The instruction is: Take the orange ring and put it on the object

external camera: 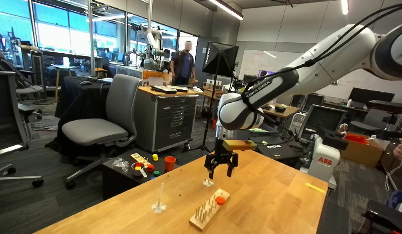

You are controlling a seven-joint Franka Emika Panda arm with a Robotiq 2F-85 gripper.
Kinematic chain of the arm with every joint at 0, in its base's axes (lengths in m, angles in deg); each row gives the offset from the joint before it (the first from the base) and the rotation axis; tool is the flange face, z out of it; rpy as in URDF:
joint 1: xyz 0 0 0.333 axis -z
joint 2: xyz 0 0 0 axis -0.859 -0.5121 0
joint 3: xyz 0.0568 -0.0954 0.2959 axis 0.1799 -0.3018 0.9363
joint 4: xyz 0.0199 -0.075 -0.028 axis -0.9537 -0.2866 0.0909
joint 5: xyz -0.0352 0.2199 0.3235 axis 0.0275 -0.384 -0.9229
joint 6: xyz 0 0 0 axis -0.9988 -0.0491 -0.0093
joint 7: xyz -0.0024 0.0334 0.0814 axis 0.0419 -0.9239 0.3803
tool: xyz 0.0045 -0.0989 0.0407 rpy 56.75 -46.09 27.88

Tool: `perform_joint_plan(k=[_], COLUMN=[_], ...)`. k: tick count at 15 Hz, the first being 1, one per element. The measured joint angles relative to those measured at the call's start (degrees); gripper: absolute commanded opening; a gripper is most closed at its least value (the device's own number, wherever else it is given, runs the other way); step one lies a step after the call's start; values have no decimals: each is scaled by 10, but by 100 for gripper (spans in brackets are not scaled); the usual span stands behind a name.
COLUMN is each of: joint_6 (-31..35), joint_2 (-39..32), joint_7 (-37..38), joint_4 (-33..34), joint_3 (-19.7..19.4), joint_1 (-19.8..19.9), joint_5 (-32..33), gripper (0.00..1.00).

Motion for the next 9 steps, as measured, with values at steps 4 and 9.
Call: perform_joint_plan(k=[4,9], joint_6=[14,19], joint_2=[51,108], joint_7=[18,56], joint_4=[-40,-97], joint_3=[-19,-38], joint_1=[-9,-34], joint_5=[21,55], gripper=[100,100])
